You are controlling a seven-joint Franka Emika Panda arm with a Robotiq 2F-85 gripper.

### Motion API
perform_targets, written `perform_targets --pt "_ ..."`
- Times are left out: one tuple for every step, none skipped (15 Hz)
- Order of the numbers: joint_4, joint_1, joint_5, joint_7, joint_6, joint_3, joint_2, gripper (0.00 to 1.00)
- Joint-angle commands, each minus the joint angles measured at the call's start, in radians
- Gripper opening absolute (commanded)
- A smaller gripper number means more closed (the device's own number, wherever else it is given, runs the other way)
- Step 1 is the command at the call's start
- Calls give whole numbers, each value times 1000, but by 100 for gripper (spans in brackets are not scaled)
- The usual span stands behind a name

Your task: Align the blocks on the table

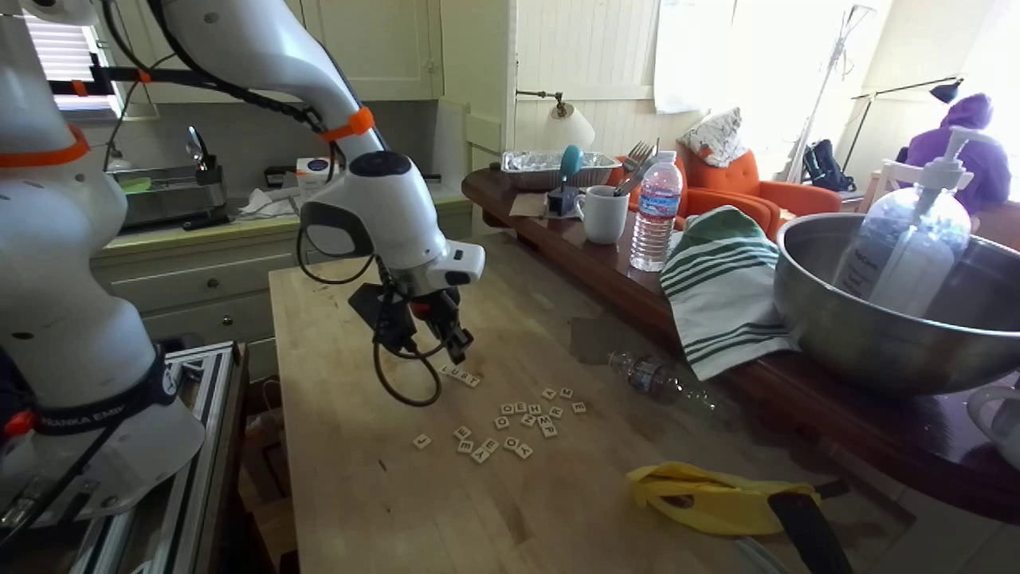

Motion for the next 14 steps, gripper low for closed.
perform_targets --pt "-11 6 -6 -54 -19 -10 -26 31" --pt "-10 6 -23 -55 -13 -15 -24 39" --pt "-11 5 -34 -65 -17 -18 -26 46" --pt "-11 5 -52 -65 -19 -23 -25 52" --pt "-11 6 -73 -63 -16 -28 -22 61" --pt "-10 6 -94 -62 -14 -34 -19 68" --pt "-10 6 -123 -58 -21 -42 -21 77" --pt "-9 7 -153 -55 -27 -50 -24 83" --pt "-9 7 -191 -51 -35 -59 -28 92" --pt "-9 7 -242 -36 -34 -73 -25 98" --pt "-8 7 -285 -23 -43 -84 -31 100" --pt "-9 9 -337 -3 -47 -98 -32 100" --pt "-9 10 -394 28 -52 -113 -34 100" --pt "-9 11 -444 56 -65 -125 -42 100"
